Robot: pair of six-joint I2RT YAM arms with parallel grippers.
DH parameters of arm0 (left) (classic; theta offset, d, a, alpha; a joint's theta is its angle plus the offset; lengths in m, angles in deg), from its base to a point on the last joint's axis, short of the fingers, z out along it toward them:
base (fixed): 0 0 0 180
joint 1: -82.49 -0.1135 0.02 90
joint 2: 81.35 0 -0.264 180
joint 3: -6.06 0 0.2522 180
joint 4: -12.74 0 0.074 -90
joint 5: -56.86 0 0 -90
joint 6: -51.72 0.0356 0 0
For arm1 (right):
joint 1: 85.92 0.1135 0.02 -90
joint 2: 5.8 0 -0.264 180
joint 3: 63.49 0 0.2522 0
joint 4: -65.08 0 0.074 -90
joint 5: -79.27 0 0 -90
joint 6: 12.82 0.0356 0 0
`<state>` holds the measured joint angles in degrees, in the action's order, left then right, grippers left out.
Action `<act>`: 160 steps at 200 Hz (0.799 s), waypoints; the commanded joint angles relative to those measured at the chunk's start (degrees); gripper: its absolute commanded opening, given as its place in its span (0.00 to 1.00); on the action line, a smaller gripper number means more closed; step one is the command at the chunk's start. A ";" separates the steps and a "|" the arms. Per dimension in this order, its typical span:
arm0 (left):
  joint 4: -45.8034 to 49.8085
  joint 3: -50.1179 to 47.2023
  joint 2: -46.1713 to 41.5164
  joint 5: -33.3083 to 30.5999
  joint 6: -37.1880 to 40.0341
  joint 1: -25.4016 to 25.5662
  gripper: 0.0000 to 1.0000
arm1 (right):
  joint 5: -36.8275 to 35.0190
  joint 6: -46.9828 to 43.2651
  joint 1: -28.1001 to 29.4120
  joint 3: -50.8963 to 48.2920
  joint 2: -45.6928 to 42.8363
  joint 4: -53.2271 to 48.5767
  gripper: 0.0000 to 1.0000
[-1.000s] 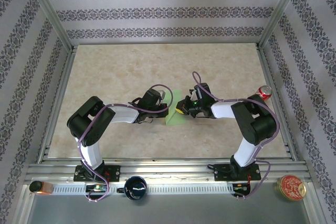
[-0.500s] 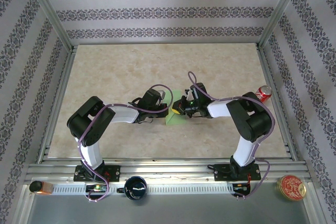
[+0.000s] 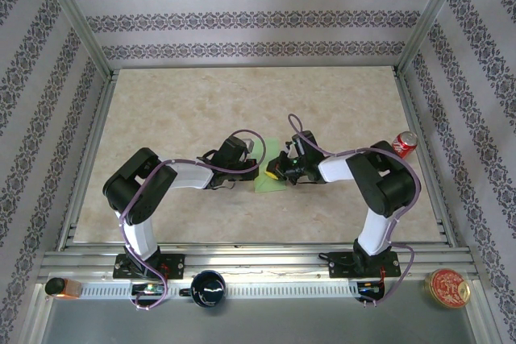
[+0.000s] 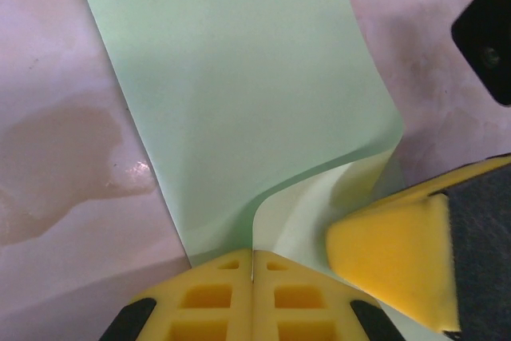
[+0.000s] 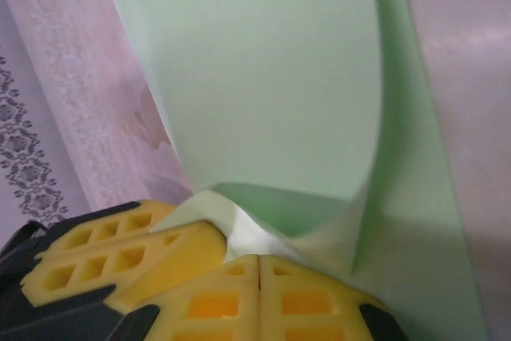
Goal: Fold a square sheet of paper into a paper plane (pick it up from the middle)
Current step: Fold the triangle a second time at the center of the table.
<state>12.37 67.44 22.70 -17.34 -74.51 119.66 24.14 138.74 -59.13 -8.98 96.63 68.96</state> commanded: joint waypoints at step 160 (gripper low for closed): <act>4.73 0.47 1.67 0.08 1.60 0.63 0.00 | -6.22 -7.17 -3.58 8.69 -3.67 -17.53 0.00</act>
<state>12.52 67.75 22.92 -17.08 -74.46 119.68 18.13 133.74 -61.78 -3.43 95.74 55.63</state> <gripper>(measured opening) 0.051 0.064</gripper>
